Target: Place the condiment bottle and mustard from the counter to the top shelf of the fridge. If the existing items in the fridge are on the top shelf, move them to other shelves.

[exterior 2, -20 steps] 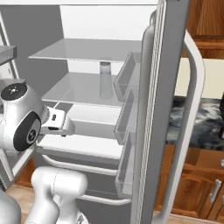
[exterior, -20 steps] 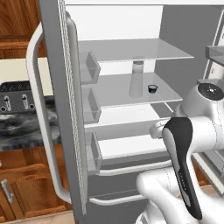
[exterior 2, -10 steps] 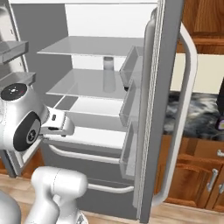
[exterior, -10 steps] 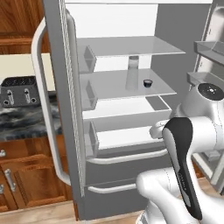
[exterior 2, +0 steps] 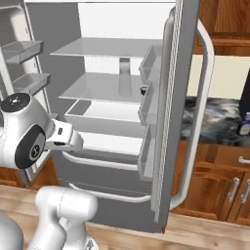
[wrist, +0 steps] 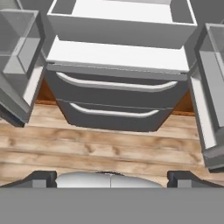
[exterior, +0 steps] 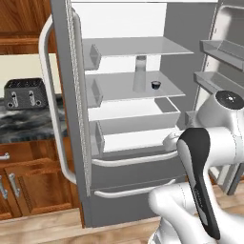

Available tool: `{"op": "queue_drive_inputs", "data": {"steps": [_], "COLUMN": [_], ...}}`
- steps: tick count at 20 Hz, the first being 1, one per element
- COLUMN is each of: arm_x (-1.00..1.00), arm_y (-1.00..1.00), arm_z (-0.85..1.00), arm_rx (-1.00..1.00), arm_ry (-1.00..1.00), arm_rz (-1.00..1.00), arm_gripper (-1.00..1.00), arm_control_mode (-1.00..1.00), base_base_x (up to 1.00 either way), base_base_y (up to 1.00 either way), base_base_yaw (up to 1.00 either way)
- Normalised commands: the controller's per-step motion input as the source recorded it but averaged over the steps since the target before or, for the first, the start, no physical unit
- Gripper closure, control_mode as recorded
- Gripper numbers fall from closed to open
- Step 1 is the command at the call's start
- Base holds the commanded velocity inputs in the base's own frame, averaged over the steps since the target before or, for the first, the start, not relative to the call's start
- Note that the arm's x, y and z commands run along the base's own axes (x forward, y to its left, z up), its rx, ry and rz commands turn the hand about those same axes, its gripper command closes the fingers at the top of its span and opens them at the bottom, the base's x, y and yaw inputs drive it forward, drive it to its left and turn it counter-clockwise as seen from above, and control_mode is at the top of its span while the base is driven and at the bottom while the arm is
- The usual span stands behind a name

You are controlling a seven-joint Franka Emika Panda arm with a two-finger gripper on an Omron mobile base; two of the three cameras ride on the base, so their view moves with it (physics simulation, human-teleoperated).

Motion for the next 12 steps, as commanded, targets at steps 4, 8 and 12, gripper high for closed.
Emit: {"op": "queue_drive_inputs", "data": {"steps": [4,8,12], "arm_x": [0.00,0.00,0.00], "arm_y": [0.00,0.00,0.00], "arm_z": [0.00,0.00,0.00], "arm_rx": [0.00,0.00,0.00], "arm_ry": [0.00,0.00,0.00], "arm_rz": [0.00,0.00,0.00], "arm_gripper": [-1.00,-1.00,-1.00], "arm_control_mode": [1.00,1.00,1.00], "base_base_x": [-0.44,-0.52,-0.75], "base_base_y": [0.00,0.00,-0.02], "base_base_yaw": [0.00,0.00,-0.02]}}
